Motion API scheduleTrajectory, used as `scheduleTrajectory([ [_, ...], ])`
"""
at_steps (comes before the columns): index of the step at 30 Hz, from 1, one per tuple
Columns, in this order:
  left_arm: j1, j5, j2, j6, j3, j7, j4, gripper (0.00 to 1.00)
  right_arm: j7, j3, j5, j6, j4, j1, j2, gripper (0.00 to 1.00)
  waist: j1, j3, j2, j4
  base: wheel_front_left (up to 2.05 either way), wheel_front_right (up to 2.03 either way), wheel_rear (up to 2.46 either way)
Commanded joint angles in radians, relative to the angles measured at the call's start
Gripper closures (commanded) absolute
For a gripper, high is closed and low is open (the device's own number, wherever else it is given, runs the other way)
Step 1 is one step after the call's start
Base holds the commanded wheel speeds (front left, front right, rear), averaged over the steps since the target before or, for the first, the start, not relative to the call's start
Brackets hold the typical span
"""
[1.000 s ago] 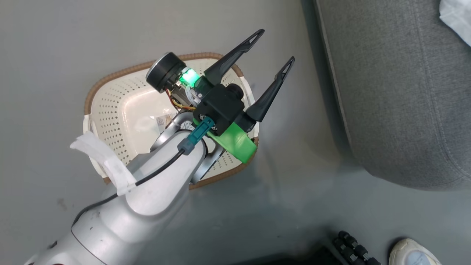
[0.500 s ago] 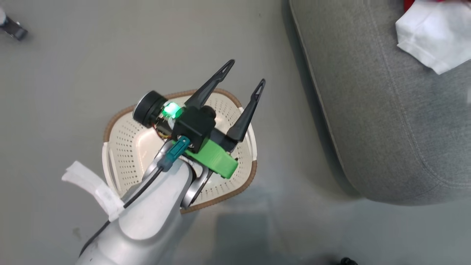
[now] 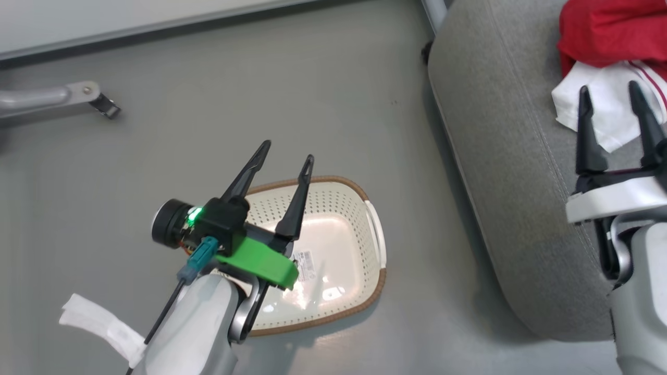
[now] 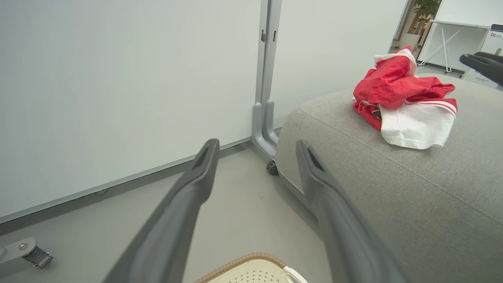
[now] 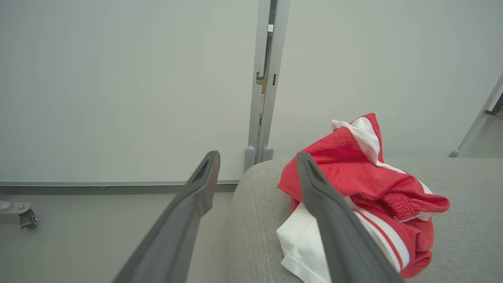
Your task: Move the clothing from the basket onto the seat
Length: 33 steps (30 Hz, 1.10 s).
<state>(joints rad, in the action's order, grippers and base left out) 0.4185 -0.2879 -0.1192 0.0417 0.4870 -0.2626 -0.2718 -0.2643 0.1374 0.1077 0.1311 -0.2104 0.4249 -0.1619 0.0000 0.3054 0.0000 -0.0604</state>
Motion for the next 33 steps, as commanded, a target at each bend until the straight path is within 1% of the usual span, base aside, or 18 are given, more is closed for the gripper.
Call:
scheduleTrajectory([
  [1,-0.031,0.008,0.0,0.003,-0.018,-0.003,0.001,0.0,0.0,-0.009,0.012,-0.001,0.009,-0.027,0.007,0.0,0.0,-0.08,0.0,0.073,0.0,0.0,0.0],
  [8,-0.118,0.017,0.019,0.01,-0.114,-0.003,0.007,0.0,0.0,-0.072,0.033,-0.001,0.032,-0.089,0.044,0.0,0.0,-0.146,0.0,0.123,0.0,0.0,0.0],
  [16,-0.207,0.028,0.03,0.016,-0.213,-0.003,0.008,0.0,0.0,-0.115,0.029,-0.001,0.049,-0.174,0.079,0.0,0.0,-0.224,0.0,0.141,0.0,0.0,0.0],
  [24,-0.287,0.05,0.037,0.025,-0.299,-0.003,0.011,0.0,0.0,-0.115,0.038,-0.001,0.065,-0.286,0.098,0.0,0.0,-0.292,0.0,0.14,0.0,0.0,0.0],
  [33,-0.318,0.077,0.045,0.043,-0.337,-0.003,0.008,0.0,0.0,-0.08,0.042,-0.001,0.078,-0.38,0.109,0.0,0.0,-0.313,0.0,0.129,0.0,0.0,0.0],
])
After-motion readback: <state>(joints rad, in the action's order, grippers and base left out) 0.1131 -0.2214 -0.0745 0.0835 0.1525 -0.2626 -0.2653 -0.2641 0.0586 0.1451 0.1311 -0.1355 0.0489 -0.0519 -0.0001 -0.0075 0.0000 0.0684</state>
